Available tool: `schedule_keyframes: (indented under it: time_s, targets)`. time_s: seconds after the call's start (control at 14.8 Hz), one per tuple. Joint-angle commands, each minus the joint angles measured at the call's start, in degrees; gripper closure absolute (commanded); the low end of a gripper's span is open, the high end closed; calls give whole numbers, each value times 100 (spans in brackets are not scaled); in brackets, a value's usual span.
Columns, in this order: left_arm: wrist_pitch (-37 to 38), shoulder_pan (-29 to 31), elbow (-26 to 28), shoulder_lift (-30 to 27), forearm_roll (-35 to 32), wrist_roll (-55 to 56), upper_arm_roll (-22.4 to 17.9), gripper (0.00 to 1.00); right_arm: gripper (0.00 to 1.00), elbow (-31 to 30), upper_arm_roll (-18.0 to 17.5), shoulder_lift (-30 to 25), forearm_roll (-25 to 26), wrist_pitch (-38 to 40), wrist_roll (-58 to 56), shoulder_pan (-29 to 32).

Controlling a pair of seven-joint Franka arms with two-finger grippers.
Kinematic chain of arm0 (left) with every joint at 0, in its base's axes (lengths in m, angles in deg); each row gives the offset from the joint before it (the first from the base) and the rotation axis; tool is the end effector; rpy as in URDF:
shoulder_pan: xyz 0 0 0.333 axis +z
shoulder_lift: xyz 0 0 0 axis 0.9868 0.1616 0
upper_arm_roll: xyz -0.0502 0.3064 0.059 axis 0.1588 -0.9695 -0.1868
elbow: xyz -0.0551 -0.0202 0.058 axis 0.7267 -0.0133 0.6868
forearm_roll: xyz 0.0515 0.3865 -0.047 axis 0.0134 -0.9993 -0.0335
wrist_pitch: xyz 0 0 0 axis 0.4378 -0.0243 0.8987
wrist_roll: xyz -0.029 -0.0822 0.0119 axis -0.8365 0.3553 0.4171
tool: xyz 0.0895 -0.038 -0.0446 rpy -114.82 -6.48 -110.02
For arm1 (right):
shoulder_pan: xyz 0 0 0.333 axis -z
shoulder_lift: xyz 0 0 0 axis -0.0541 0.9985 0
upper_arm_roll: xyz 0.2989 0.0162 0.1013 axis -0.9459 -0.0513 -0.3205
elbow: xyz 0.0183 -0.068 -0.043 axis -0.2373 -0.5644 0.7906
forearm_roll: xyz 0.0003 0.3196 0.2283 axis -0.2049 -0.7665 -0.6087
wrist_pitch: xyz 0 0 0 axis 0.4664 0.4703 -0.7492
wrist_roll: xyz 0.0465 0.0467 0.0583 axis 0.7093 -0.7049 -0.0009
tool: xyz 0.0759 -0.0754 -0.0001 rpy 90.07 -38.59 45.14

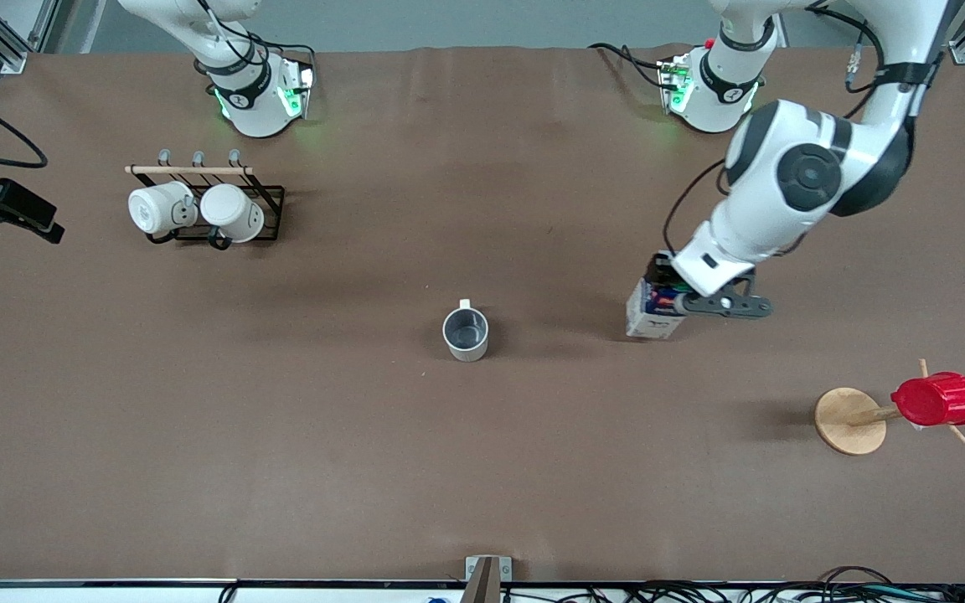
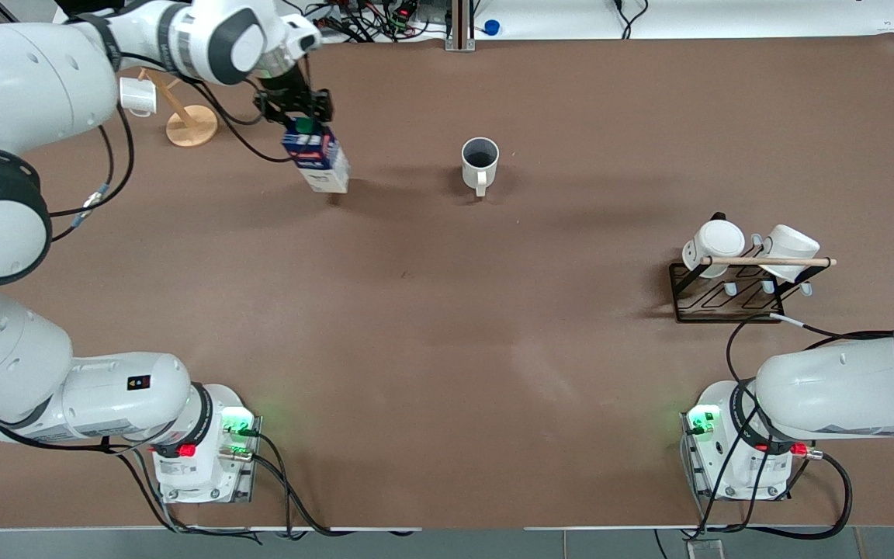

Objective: Place cup and milk on table
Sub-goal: 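Lift the milk carton with the left gripper and carry it toward the mug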

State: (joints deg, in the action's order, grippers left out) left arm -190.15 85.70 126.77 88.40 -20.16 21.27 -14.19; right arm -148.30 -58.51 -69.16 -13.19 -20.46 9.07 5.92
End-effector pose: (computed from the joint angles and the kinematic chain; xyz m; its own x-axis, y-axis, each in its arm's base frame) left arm 0.5296 -0.2405 0.3910 0.9961 -0.0837 -0.0294 -0.0810 -0.9933 0.0821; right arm 0.5616 -0.0116 0.6513 0.9919 -0.1242 0.0259 -0.1247 -0.9920 0.0175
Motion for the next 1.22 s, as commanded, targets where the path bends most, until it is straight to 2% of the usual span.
schedule_keyframes:
  time_s: [0.0, 0.47, 0.61, 0.88, 1.15]
  targets:
    - [42, -384, -324, 251, -110, 605, 68, 32, 0, -90, -36, -74, -88, -3, 67, 70]
    - [59, -1457, -1317, 1182, -408, 1916, 34, 33, 0, -90, -36, -74, -88, -2, 59, 79]
    - [112, -1581, -1721, 1560, -811, 2215, 42, 33, 0, -90, -27, -83, -88, 6, 59, 70]
    - [823, -1932, -2688, 2255, -1208, 2366, 25, 33, 0, -90, -27, -74, -88, 6, 41, 79]
    - [842, -1942, -2821, 2396, -1322, 2357, 16, 33, 0, -99, -27, -83, -88, 15, -38, 79]
